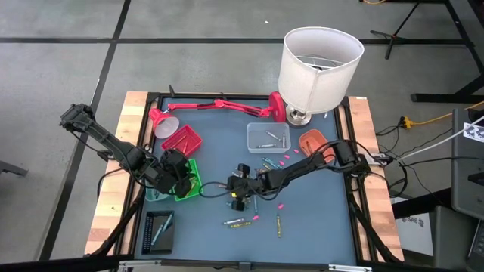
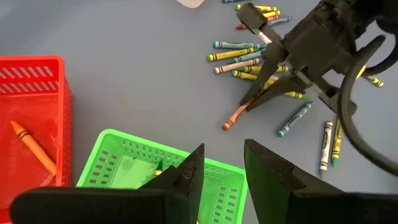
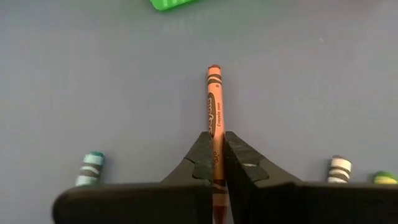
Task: Sort crayons
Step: Put the brown crayon into the orange bin
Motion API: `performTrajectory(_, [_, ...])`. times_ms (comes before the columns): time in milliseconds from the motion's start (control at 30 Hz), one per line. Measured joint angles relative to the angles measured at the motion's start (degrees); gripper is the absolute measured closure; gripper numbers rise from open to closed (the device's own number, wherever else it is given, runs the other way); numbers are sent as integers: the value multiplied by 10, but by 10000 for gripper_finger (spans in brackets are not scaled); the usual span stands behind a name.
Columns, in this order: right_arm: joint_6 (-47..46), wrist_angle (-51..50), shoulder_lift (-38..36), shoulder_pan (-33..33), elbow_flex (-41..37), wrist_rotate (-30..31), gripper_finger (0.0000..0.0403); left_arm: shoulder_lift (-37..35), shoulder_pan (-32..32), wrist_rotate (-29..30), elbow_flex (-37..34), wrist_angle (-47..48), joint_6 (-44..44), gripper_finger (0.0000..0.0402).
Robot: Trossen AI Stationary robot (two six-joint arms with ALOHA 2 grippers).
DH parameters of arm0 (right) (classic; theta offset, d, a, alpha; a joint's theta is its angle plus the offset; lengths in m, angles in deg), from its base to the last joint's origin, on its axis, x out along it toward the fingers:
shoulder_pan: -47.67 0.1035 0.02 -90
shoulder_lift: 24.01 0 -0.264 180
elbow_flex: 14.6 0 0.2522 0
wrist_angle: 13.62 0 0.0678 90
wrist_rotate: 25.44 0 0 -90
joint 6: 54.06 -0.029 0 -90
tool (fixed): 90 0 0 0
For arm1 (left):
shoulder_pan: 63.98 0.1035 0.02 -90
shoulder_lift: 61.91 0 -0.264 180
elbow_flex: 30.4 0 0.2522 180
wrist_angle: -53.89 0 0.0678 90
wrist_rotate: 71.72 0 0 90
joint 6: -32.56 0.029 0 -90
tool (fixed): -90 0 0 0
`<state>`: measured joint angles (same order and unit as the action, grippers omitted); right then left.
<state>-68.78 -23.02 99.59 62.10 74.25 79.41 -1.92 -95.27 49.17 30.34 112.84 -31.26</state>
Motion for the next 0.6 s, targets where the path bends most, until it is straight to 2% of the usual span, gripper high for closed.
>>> performTrajectory(200, [1, -19, -40, 0, 2, -5, 384, 0, 0, 0, 0, -1, 0, 303])
performTrajectory(600, [3, -147, -128, 1, 2, -28, 383, 0, 0, 2, 0, -1, 0, 303])
